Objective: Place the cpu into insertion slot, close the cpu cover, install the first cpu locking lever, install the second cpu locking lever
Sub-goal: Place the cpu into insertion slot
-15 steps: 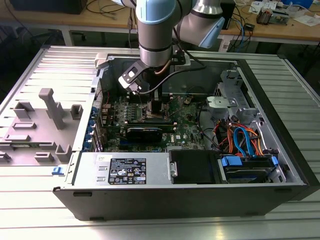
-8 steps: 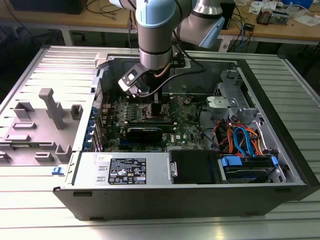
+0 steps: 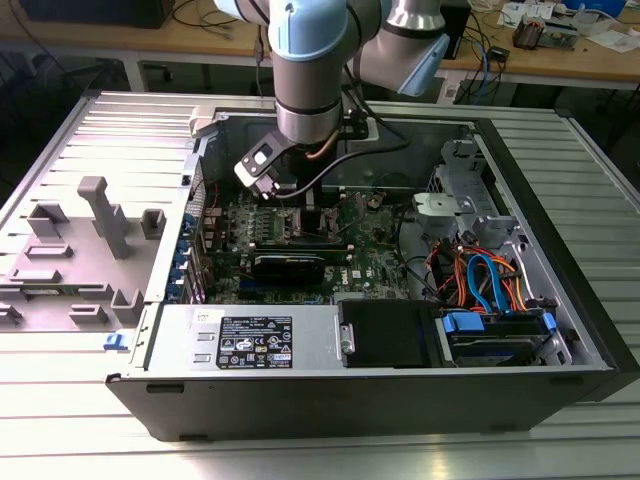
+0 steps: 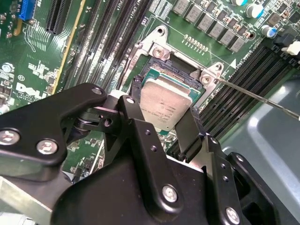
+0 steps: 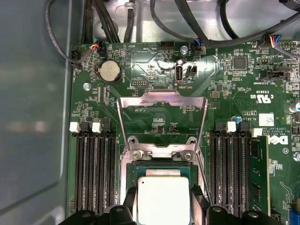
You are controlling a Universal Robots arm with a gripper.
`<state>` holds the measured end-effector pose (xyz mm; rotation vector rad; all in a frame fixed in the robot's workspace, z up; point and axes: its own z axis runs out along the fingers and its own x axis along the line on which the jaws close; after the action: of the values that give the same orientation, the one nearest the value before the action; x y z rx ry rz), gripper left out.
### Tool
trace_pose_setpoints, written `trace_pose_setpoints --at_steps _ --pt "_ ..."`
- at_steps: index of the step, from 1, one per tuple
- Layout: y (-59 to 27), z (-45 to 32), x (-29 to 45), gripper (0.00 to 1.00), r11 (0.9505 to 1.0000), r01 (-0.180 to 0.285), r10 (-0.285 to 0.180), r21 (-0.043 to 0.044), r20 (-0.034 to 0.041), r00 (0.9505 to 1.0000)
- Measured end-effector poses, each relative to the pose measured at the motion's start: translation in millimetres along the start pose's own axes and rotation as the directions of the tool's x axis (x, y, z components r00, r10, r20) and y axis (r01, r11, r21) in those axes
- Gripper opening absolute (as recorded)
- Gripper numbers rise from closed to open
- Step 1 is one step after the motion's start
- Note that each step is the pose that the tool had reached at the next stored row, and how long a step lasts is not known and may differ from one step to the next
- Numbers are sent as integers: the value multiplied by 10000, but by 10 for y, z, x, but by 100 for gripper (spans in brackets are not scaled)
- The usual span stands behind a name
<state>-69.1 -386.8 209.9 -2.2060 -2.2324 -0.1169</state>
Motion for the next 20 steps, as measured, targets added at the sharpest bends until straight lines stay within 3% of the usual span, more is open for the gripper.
trace_pose_setpoints --at_steps 8,20 --pt "-3 67 -12 54 10000 -17 17 -1 1 10000" --pt "-9 85 -8 54 10000 -58 58 -3 3 10000"
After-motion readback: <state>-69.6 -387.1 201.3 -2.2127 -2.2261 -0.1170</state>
